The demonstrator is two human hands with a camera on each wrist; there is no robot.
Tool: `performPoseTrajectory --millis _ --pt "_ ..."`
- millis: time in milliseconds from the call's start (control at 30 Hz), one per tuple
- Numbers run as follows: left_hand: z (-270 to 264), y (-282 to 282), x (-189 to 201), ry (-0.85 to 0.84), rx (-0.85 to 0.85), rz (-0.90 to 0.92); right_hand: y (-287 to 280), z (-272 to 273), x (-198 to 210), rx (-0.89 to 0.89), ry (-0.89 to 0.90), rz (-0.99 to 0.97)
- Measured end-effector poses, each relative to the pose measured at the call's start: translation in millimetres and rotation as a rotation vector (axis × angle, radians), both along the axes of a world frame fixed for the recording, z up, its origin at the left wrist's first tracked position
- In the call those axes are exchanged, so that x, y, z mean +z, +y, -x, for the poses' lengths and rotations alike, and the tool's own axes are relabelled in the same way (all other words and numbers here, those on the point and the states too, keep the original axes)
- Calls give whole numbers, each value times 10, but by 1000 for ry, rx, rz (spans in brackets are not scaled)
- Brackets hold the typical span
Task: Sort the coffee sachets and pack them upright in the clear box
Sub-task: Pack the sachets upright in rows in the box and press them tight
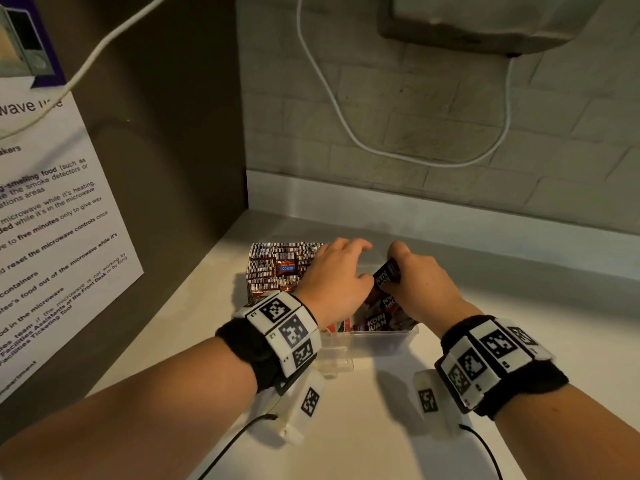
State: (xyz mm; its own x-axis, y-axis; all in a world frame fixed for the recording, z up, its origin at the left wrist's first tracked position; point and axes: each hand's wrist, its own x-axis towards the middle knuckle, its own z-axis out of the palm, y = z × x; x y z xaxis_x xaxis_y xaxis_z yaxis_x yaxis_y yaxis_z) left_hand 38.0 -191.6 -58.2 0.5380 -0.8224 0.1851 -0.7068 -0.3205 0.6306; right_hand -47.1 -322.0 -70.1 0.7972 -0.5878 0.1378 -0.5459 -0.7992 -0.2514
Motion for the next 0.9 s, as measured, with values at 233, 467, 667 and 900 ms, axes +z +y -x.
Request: performPoseTrajectory --millis 233,467,667,900 --pt "-92 30 37 52 23 54 -23 114 253 37 -132 -67" --pt "-111 88 132 204 126 252 -206 308 551 -39 -402 -179" --pt "7 280 396 659 -85 -14 -199 377 917 -12 -870 -401" --pt "218 164 415 1342 -306 426 426 17 845 89 -1255 -479"
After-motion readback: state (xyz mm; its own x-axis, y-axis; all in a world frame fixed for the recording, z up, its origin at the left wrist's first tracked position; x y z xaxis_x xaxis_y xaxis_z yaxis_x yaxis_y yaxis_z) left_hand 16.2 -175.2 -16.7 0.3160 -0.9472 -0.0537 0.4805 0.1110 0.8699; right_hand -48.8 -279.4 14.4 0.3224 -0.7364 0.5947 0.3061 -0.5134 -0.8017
